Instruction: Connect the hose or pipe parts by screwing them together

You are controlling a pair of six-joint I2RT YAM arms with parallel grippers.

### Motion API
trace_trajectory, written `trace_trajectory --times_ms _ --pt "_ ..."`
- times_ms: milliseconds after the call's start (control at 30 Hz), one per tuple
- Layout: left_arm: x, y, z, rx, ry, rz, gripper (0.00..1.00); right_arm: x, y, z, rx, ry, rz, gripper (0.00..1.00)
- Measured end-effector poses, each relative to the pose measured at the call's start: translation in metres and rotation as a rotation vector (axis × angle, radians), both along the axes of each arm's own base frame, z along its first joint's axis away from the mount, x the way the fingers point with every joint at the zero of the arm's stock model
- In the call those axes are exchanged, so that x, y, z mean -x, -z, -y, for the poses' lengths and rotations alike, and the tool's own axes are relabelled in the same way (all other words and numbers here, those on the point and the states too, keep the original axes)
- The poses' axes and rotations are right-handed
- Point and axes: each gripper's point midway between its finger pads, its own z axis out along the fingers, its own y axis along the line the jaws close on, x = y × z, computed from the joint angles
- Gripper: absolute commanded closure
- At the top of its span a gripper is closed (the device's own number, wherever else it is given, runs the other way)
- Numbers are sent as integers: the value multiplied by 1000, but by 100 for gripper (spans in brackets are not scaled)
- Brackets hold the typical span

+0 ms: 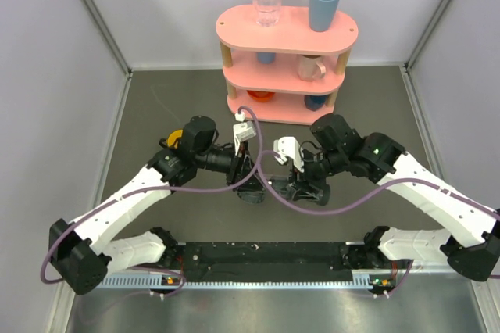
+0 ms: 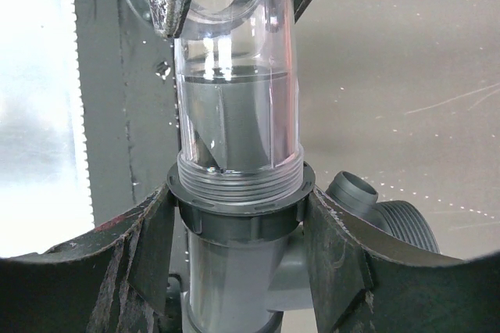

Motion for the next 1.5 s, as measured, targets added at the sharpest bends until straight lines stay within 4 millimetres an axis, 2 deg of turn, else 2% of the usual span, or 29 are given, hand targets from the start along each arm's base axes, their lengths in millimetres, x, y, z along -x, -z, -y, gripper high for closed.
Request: trace_trajectory --times_ms 267,867,1100,1400,1500 --pt "5 0 -2 41 43 124 100 7 1 -2 -14 4 -74 100" --pt "23 -8 0 141 196 184 100 33 0 -3 -19 20 -319 100" --pt "30 -19 1 206 264 233 100 42 -4 -5 -36 11 -388 100" --pt "41 -47 0 345 362 406 100 55 -11 -14 -86 -57 -481 100" --pt "45 -50 -1 365 386 433 100 57 -12 -17 -103 -78 -492 100"
